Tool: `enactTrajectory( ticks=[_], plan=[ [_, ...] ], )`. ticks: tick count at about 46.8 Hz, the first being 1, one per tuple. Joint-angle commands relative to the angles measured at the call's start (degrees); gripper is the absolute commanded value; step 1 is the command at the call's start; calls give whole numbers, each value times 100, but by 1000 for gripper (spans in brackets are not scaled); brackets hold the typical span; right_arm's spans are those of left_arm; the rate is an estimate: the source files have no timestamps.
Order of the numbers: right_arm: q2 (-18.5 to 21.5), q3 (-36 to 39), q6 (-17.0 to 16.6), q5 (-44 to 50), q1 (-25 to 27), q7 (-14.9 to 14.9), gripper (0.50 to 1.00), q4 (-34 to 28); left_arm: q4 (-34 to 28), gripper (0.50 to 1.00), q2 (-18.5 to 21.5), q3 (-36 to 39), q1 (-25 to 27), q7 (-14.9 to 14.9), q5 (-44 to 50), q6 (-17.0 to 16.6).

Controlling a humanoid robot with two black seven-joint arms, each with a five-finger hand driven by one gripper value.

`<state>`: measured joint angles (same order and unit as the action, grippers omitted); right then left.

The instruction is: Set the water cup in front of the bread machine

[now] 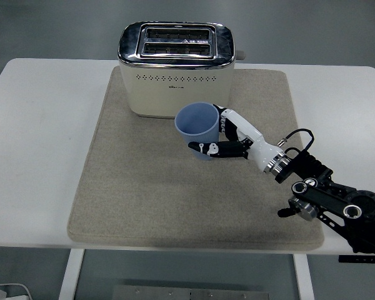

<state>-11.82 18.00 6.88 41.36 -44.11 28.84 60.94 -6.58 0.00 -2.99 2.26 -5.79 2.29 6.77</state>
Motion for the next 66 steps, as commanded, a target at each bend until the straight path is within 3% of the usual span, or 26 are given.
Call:
enactTrajectory(
  ticks=[1,11,27,28,33,42,49,66],
  plan=[
    [311,11,33,-41,-45,-19,500,-249,-2,1000,0,0,-7,-2,0,0],
    [1173,81,-2,-50,-168,-19,500,-1145,-2,1000,0,0,-7,-2,0,0],
    [1182,108,6,-67,-291,-19,500,-1559,-2,1000,0,0,-6,-2,0,0],
    [1182,108,-2,-67,-291,-19,513,-1559,-2,1000,0,0,-7,-2,0,0],
    [1182,81,-29,-76,-282,-19,686,-1551,-2,1000,0,0,-6,-2,0,0],
    [1182,81,-29,-67,-291,-19,703,-1524,-2,1000,0,0,2,-2,0,0],
    [1182,55,-46,-76,-291,-27,897,-1498,-2,1000,0,0,2,-2,0,0],
    [1182,20,-90,-76,-291,-27,911,-1471,-2,1000,0,0,-7,-2,0,0]
  ],
)
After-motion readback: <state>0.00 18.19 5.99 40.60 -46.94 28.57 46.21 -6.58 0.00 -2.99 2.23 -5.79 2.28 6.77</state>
